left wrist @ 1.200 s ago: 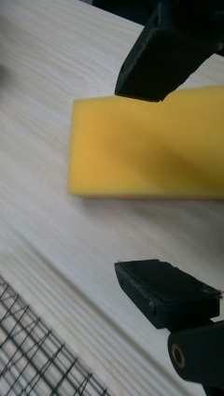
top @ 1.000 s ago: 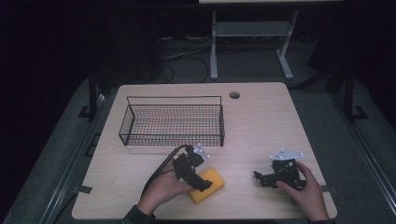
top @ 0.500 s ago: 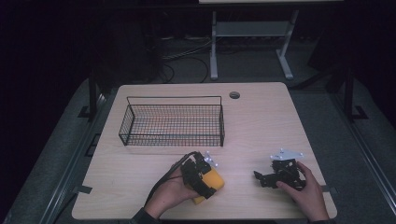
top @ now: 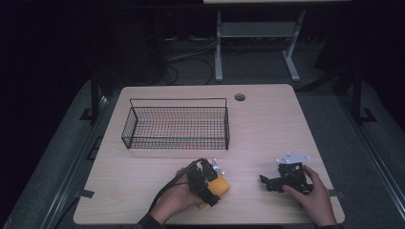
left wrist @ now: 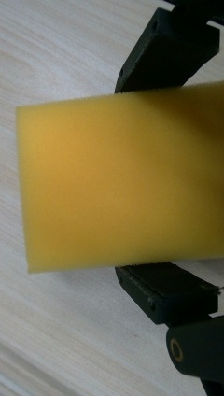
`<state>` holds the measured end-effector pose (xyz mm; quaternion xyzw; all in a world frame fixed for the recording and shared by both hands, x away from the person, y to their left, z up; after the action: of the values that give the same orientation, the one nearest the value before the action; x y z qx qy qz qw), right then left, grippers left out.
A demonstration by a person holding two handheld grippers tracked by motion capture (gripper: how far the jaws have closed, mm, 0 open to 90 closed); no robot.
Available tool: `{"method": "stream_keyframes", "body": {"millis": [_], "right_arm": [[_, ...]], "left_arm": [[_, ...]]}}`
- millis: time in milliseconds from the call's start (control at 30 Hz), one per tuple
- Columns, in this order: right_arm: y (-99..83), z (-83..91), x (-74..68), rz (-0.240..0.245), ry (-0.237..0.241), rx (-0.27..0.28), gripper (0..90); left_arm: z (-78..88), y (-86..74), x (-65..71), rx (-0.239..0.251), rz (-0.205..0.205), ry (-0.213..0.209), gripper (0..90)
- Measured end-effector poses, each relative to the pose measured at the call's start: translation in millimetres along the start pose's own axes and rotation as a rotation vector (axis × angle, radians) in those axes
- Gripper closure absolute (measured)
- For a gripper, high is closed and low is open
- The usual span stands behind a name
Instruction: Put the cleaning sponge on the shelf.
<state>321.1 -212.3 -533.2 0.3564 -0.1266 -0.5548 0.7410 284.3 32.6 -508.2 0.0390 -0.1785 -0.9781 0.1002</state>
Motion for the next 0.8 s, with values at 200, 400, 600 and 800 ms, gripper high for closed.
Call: {"method": "stream_keyframes", "body": {"millis": [200,400,600,800], "right_arm": [[0.0,0.0,0.0,0.000,0.000,0.000,0.3],[0.0,0.0,0.0,0.000,0.000,0.000,0.4],[0.0,0.0,0.0,0.000,0.000,0.000,0.4],[-0.1,0.1,-0.1,-0.002,-0.001,-0.001,0.3]], "left_arm": [[-2.4,-0.6,0.6,-0.011,-0.008,0.010,19.3],[-1.0,-1.0,-0.1,-0.008,-0.013,0.011,21.1],[1.0,-1.0,-1.2,0.002,-0.011,0.008,21.7],[6.7,-0.5,-3.9,0.014,-0.003,0.013,21.9]]}}
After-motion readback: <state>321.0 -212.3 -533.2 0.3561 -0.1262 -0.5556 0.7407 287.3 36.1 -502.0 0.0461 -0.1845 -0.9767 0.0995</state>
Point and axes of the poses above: each handheld gripper's, and its own axes: z roughly backward along the jaws, y roughly out of its top, x roughly to its right, the point moved 7 cm from there along -z, roughly forward along the jaws, and after that the axes turned 15 degrees about -z, right-handed, at the moved point
